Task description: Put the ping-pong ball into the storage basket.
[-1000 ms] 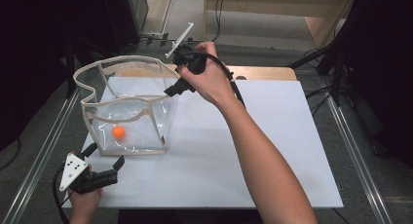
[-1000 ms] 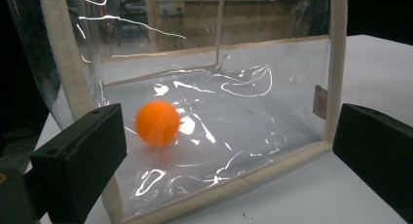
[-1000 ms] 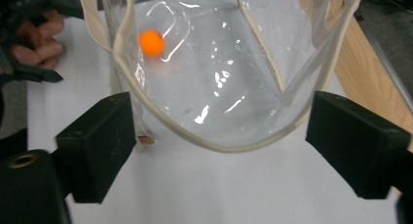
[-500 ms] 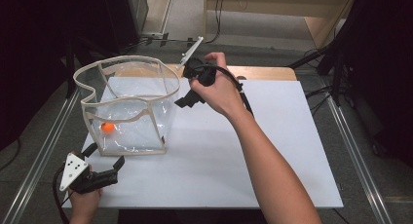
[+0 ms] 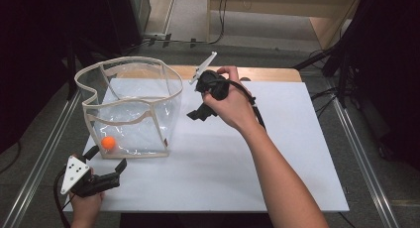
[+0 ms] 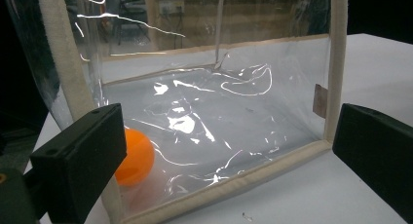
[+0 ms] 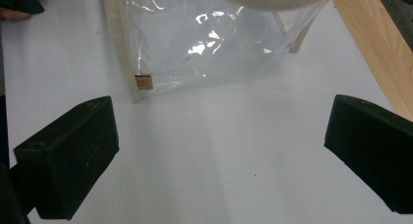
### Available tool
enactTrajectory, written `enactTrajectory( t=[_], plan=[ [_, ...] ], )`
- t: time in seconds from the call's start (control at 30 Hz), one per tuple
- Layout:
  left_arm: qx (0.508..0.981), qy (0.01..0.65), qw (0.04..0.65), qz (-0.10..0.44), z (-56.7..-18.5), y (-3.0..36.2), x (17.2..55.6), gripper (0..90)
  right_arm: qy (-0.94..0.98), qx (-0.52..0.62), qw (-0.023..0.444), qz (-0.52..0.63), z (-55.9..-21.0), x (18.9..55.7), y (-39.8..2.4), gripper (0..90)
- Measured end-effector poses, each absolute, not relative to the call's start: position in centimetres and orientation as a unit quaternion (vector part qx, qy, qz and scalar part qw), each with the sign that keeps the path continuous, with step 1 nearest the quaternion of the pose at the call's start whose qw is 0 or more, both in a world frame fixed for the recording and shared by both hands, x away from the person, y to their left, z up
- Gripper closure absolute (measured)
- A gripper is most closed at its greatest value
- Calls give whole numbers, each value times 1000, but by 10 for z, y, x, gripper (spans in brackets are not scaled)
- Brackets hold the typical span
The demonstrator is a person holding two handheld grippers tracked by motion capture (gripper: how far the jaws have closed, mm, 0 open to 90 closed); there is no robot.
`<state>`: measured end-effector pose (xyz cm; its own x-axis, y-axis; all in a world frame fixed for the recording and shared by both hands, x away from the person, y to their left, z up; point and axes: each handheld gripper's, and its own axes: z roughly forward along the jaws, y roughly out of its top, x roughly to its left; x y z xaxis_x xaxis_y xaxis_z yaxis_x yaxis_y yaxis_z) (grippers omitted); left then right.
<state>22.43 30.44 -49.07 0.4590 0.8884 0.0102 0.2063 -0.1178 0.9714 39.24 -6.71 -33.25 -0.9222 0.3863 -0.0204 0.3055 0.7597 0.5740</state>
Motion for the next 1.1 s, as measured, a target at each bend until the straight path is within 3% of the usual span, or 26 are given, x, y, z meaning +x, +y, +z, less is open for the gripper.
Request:
enactTrajectory(
  t=[1.1],
  plan=[
    [674,406,524,325,-491,304,224,0,924,223,64,305,-388,359,-126,0]
  ],
)
